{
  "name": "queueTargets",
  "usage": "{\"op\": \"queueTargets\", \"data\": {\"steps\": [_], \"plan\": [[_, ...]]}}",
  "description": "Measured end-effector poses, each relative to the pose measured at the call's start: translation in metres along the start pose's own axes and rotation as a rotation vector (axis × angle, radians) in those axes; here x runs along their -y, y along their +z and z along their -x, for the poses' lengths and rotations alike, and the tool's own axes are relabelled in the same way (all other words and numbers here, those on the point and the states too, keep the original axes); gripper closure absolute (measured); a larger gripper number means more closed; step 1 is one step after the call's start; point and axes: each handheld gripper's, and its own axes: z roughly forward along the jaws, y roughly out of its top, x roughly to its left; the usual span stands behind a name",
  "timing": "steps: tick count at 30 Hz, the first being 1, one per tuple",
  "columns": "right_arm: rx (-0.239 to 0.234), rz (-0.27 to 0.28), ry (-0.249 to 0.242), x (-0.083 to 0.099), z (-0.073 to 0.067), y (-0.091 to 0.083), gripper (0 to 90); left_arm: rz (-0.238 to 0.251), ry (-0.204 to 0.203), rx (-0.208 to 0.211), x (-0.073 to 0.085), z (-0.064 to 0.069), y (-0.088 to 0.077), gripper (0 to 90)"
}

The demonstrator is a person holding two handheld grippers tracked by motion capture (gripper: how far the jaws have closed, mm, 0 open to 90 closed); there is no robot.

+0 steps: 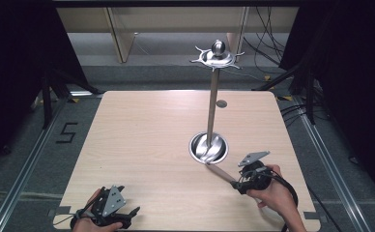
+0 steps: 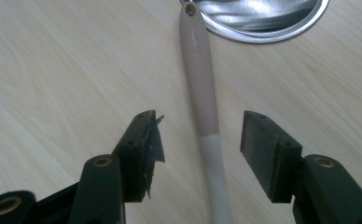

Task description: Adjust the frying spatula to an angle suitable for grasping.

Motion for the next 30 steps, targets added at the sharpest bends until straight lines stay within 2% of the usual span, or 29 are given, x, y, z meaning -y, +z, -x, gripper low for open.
{"op": "queueTargets", "data": {"steps": [1, 2, 5, 6, 11, 12, 14, 16, 20, 22, 24, 27, 30], "plan": [[0.0, 0.0, 0.0, 0.0, 0.0, 0.0, 48.4, 0.0, 0.0, 0.0, 0.0, 0.0, 0.0, 15.9], [0.007, -0.029, -0.01, -0.004, 0.002, 0.005, 50.3, 0.0, 0.003, -0.002, 0.0, 0.0, 0.0, 15.9], [0.005, -0.056, -0.021, -0.008, 0.001, 0.011, 52.0, 0.004, -0.001, 0.001, 0.0, 0.0, 0.0, 15.9], [0.008, -0.064, -0.047, -0.011, 0.002, 0.015, 52.4, 0.004, -0.001, 0.001, 0.0, 0.0, 0.0, 15.9], [-0.005, -0.097, -0.039, -0.018, 0.0, 0.021, 54.1, 0.01, -0.007, -0.006, 0.0, 0.0, 0.0, 15.9], [0.01, -0.115, -0.065, -0.021, 0.001, 0.025, 55.1, 0.007, 0.0, -0.004, 0.0, 0.0, -0.001, 15.9], [0.014, -0.13, -0.063, -0.024, 0.001, 0.028, 56.5, 0.0, 0.006, 0.001, 0.0, 0.0, -0.001, 15.9], [0.019, -0.135, -0.065, -0.026, 0.001, 0.032, 57.5, 0.0, 0.007, 0.002, 0.0, 0.0, -0.001, 15.9], [0.03, -0.168, -0.099, -0.03, 0.003, 0.04, 60.0, -0.001, 0.009, 0.003, 0.0, 0.0, -0.001, 15.9], [0.014, -0.176, -0.108, -0.032, 0.004, 0.043, 61.7, 0.003, 0.005, -0.006, 0.0, 0.0, 0.0, 15.9], [0.02, -0.185, -0.12, -0.033, 0.005, 0.045, 62.3, 0.004, 0.003, 0.0, 0.0, 0.0, -0.001, 15.9], [0.026, -0.188, -0.105, -0.034, 0.005, 0.048, 63.3, 0.0, 0.008, 0.003, 0.0, 0.0, -0.001, 15.9], [0.038, -0.212, -0.113, -0.035, 0.006, 0.05, 64.8, 0.0, 0.007, 0.003, 0.0, 0.0, -0.001, 15.9]]}}
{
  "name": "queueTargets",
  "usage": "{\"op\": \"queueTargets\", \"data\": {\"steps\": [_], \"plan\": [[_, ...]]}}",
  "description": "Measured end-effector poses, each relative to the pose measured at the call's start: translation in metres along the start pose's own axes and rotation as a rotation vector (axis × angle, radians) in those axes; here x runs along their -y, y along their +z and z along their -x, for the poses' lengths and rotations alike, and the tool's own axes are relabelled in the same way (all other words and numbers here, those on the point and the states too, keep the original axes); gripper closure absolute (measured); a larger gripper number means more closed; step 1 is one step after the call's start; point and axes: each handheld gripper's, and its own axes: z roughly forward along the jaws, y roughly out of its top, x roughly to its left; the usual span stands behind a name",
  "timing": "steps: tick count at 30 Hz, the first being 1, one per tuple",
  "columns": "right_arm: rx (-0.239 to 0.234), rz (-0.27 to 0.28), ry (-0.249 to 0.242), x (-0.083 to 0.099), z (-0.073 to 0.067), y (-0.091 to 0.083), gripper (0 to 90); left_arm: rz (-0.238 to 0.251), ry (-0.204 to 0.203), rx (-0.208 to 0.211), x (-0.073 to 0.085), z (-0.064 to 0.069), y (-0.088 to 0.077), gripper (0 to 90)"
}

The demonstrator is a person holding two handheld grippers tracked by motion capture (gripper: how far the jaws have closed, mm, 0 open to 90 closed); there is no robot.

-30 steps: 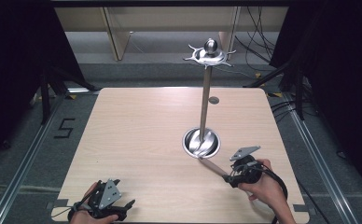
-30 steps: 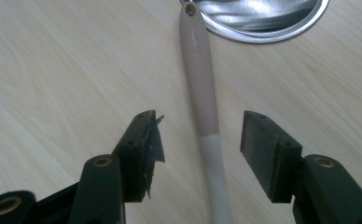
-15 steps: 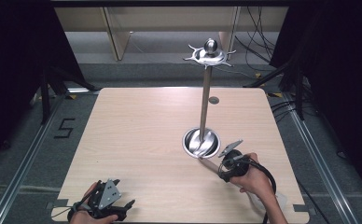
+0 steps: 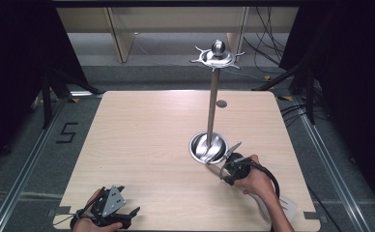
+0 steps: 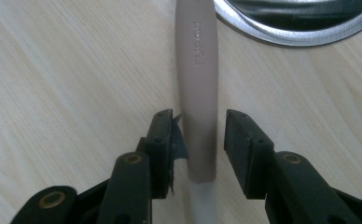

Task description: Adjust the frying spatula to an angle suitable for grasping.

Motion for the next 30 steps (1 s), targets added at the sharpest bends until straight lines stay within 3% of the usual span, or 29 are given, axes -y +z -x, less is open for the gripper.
{"op": "queueTargets", "data": {"steps": [5, 6, 7, 8, 11, 12, 13, 15, 18, 20, 21, 26, 28, 30], "plan": [[-0.024, -0.004, 0.004, -0.002, -0.001, 0.003, 66.4, 0.004, -0.005, -0.003, 0.0, 0.0, 0.0, 15.9], [-0.022, -0.01, -0.018, -0.004, -0.001, 0.004, 67.8, -0.003, 0.005, -0.004, 0.0, -0.001, 0.0, 15.9], [-0.022, -0.01, -0.018, -0.004, -0.001, 0.004, 67.8, 0.008, -0.006, -0.01, 0.0, 0.0, 0.002, 15.9], [-0.022, -0.008, -0.054, -0.004, 0.001, 0.006, 68.5, 0.016, -0.019, -0.006, 0.0, 0.001, 0.001, 15.9], [-0.01, -0.019, -0.055, -0.005, 0.002, 0.007, 69.2, 0.002, -0.001, -0.003, 0.0, 0.0, 0.0, 15.9], [0.0, -0.032, -0.031, -0.005, -0.001, 0.008, 69.2, 0.0, 0.0, -0.002, 0.0, -0.001, -0.001, 15.9], [-0.005, -0.027, -0.054, -0.005, 0.001, 0.008, 69.2, 0.001, 0.0, -0.002, 0.0, -0.001, -0.001, 15.9], [-0.016, -0.035, -0.026, -0.004, 0.0, 0.007, 69.3, 0.006, -0.009, -0.002, 0.0, 0.0, 0.001, 15.9], [-0.018, -0.032, -0.057, -0.006, 0.002, 0.009, 70.0, 0.006, -0.003, -0.01, 0.0, 0.0, 0.002, 15.9], [-0.011, -0.041, -0.044, -0.008, 0.0, 0.009, 70.1, 0.007, -0.012, -0.004, 0.0, 0.0, 0.001, 15.9], [0.0, -0.036, -0.069, -0.008, 0.001, 0.01, 70.1, 0.007, -0.012, -0.004, 0.0, 0.0, 0.001, 15.9], [0.005, -0.067, -0.053, -0.013, -0.001, 0.01, 70.0, 0.013, -0.016, -0.007, 0.0, 0.0, 0.001, 15.9], [0.002, -0.052, -0.102, -0.014, 0.003, 0.012, 69.9, 0.014, -0.019, -0.008, 0.0, 0.0, 0.001, 15.9], [-0.008, -0.047, -0.073, -0.014, 0.004, 0.012, 69.5, 0.014, -0.019, -0.008, 0.001, 0.0, 0.001, 15.9]]}}
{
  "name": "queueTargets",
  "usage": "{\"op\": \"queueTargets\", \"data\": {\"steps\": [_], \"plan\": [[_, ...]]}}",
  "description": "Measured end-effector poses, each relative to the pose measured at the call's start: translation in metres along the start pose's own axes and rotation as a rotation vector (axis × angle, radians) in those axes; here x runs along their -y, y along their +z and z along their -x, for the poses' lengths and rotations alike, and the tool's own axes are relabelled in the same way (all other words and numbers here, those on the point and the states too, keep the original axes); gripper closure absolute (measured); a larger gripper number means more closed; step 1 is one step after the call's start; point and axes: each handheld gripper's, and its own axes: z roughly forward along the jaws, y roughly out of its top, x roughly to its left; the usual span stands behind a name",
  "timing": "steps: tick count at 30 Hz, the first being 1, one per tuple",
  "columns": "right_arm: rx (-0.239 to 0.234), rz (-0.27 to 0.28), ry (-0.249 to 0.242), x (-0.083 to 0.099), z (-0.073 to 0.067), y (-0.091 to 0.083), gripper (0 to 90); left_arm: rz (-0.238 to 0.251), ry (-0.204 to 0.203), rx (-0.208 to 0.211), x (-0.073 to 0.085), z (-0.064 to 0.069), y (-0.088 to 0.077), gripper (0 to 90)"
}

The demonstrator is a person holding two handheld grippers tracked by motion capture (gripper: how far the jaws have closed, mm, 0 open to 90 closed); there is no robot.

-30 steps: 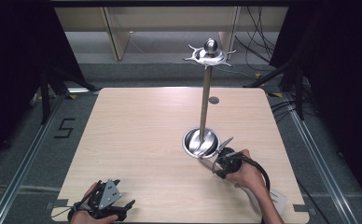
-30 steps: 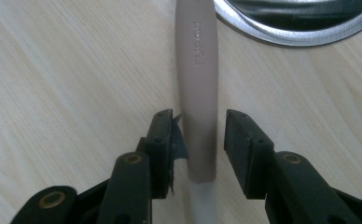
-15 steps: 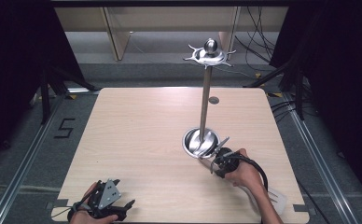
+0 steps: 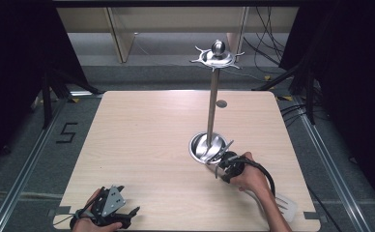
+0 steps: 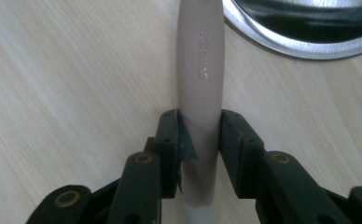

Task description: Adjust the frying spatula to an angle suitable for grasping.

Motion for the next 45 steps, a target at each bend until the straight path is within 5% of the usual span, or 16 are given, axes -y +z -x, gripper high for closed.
{"op": "queueTargets", "data": {"steps": [2, 9, 11, 20, 24, 28, 30, 34, 35, 37, 45], "plan": [[-0.034, 0.007, 0.038, 0.0, -0.001, -0.001, 69.5, 0.001, 0.0, 0.0, 0.0, 0.0, 0.0, 15.9], [-0.044, 0.028, 0.025, -0.001, 0.002, 0.001, 68.9, -0.002, 0.001, 0.002, 0.0, 0.0, 0.0, 15.9], [-0.029, 0.013, 0.058, -0.002, 0.0, 0.001, 68.8, -0.001, 0.0, 0.002, 0.0, 0.0, 0.0, 15.9], [-0.038, 0.027, -0.03, -0.003, -0.002, 0.001, 69.9, 0.008, -0.013, 0.0, 0.0, 0.001, 0.001, 15.9], [-0.017, 0.001, -0.013, -0.006, -0.007, 0.0, 69.9, -0.012, 0.018, -0.002, 0.0, -0.001, 0.001, 15.9], [-0.001, -0.042, -0.018, -0.011, -0.007, 0.001, 69.8, -0.006, 0.007, -0.002, 0.0, 0.0, 0.001, 15.9], [-0.006, -0.04, 0.006, -0.011, -0.008, 0.001, 69.8, -0.009, 0.008, 0.0, 0.0, -0.001, 0.0, 15.9], [-0.029, -0.047, -0.022, -0.012, -0.002, 0.002, 69.8, -0.007, 0.004, 0.001, 0.0, 0.0, 0.0, 15.9], [-0.023, -0.067, 0.019, -0.013, -0.006, 0.001, 69.8, -0.015, 0.014, 0.006, 0.0, -0.001, -0.001, 15.9], [-0.023, -0.085, -0.02, -0.016, -0.003, 0.001, 69.9, -0.014, 0.012, 0.004, 0.0, -0.001, -0.001, 15.9], [-0.023, -0.094, -0.044, -0.017, -0.003, 0.001, 70.1, -0.014, 0.011, 0.006, 0.0, -0.001, 0.0, 15.9]]}}
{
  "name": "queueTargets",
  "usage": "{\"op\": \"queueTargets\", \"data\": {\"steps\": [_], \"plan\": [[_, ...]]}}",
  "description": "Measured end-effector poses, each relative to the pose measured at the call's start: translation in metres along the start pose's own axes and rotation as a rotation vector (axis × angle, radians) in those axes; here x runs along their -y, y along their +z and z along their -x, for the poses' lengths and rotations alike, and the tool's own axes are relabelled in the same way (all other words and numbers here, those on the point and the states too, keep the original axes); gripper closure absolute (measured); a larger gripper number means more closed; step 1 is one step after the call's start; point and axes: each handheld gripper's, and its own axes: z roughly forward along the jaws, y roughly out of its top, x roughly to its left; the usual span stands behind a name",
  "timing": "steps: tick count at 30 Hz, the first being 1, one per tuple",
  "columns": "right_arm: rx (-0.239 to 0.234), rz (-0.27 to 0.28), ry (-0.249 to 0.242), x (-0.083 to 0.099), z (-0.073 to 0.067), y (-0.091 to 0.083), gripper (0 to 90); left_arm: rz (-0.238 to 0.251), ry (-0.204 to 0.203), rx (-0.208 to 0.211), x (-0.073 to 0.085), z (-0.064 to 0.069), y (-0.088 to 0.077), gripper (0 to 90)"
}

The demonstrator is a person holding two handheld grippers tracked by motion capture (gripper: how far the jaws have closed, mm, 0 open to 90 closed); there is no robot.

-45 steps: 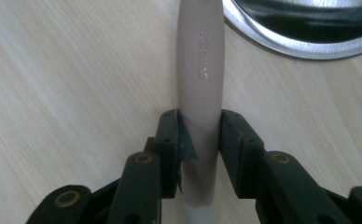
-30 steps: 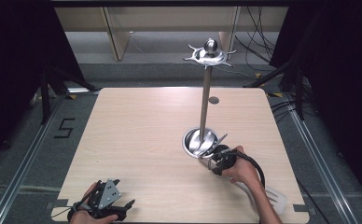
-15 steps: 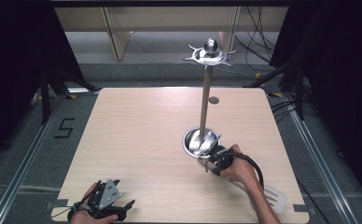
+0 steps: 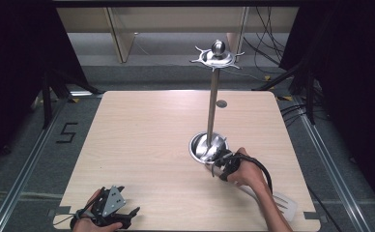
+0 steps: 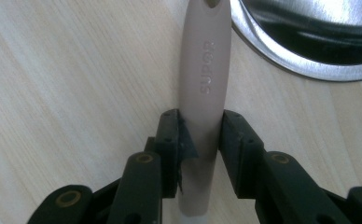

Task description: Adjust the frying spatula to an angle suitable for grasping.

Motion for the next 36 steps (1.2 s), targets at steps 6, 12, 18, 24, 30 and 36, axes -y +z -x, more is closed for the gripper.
{"op": "queueTargets", "data": {"steps": [6, 12, 18, 24, 30, 36], "plan": [[-0.001, 0.021, 0.014, 0.003, -0.001, -0.005, 70.3, 0.008, -0.006, -0.01, 0.0, 0.0, 0.001, 15.9], [0.0, 0.147, 0.019, 0.014, 0.005, -0.019, 70.3, 0.005, -0.001, -0.009, 0.0, 0.0, 0.001, 15.9], [-0.009, 0.282, 0.076, 0.027, 0.008, -0.034, 70.4, 0.007, -0.007, -0.009, 0.0, 0.0, 0.001, 15.9], [0.001, 0.378, 0.072, 0.039, 0.017, -0.05, 70.5, 0.005, -0.007, -0.004, 0.0, 0.0, 0.0, 15.9], [0.02, 0.502, 0.128, 0.053, 0.022, -0.075, 70.5, -0.002, -0.001, 0.001, 0.0, -0.001, 0.0, 15.9], [0.022, 0.598, 0.159, 0.064, 0.025, -0.093, 70.5, -0.004, -0.003, 0.001, 0.0, 0.0, 0.001, 15.9]]}}
